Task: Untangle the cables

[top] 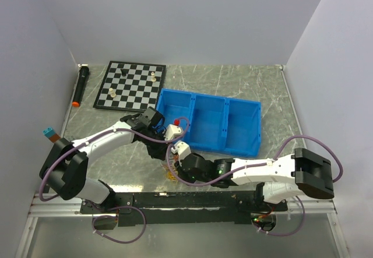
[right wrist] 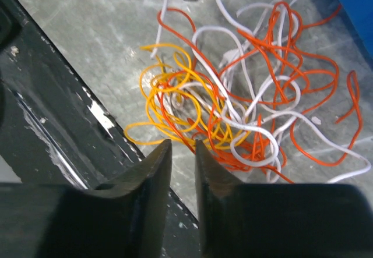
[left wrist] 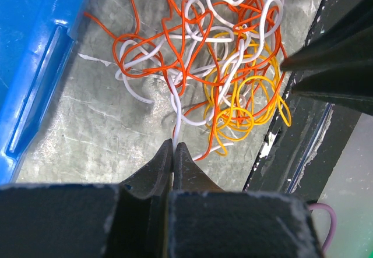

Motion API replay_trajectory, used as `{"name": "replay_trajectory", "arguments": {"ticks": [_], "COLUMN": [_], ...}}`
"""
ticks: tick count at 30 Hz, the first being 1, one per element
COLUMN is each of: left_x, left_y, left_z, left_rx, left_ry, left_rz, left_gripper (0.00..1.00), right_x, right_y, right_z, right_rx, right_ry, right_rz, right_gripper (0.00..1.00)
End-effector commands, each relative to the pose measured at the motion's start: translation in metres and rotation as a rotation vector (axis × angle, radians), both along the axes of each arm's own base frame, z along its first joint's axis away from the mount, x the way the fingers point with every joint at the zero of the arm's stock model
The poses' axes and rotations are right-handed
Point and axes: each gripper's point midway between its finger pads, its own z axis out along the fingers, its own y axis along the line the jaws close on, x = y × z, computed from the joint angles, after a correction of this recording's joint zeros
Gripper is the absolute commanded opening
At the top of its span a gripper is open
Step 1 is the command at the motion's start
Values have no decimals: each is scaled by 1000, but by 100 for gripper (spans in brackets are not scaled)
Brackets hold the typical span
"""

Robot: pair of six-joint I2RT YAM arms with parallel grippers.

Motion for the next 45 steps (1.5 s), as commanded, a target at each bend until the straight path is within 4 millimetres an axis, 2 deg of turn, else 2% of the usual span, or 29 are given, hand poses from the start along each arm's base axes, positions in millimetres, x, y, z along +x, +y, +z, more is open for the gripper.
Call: {"name": "replay_trajectory", "arguments": {"ticks": [1, 4, 14, 15, 17, 18, 21, 26, 32, 36, 41, 43, 44, 45], "left_x": [4, 5, 7, 6, 7, 8, 10, 12, 11, 10, 10, 10, 10, 11], "left_y": [-4, -3, 1, 1, 2, 1, 0, -2, -3, -3, -3, -3, -3, -2], "left_z": [1, -1, -2, -3, -3, -3, -3, -5, -8, -9, -11, -11, -10, -11], "left_rx": [-9, -1, 9, 12, 16, 14, 13, 11, 12, 16, 18, 18, 16, 19], "left_ry": [-3, -8, -30, -31, -37, -40, -41, -36, -22, -18, -12, -14, -17, -18], "left_rz": [-2, 4, 13, 13, 14, 16, 17, 24, 19, 17, 19, 19, 19, 21], "left_gripper": [1, 1, 1, 1, 1, 1, 1, 1, 1, 1, 1, 1, 1, 1], "right_x": [7, 7, 2, 1, 1, 1, 2, 7, 15, 19, 18, 17, 16, 17], "right_y": [15, 6, -13, -14, -13, -13, -7, 3, 9, 14, 17, 14, 11, 8], "right_z": [25, 25, 20, 20, 18, 16, 16, 10, 4, 11, 14, 17, 18, 19], "right_rx": [88, 85, 87, 88, 76, 64, 58, 27, 10, 46, 54, 54, 58, 64], "right_ry": [-36, -31, -9, -12, -17, -21, -39, -68, -89, -109, -103, -102, -99, -98], "right_rz": [-21, -45, -75, -69, -51, -46, -13, 16, 1, -12, 6, -1, -5, -22], "right_gripper": [17, 0, 0, 7, 33, 37, 42, 43, 39, 36, 18, 9, 1, 0]}}
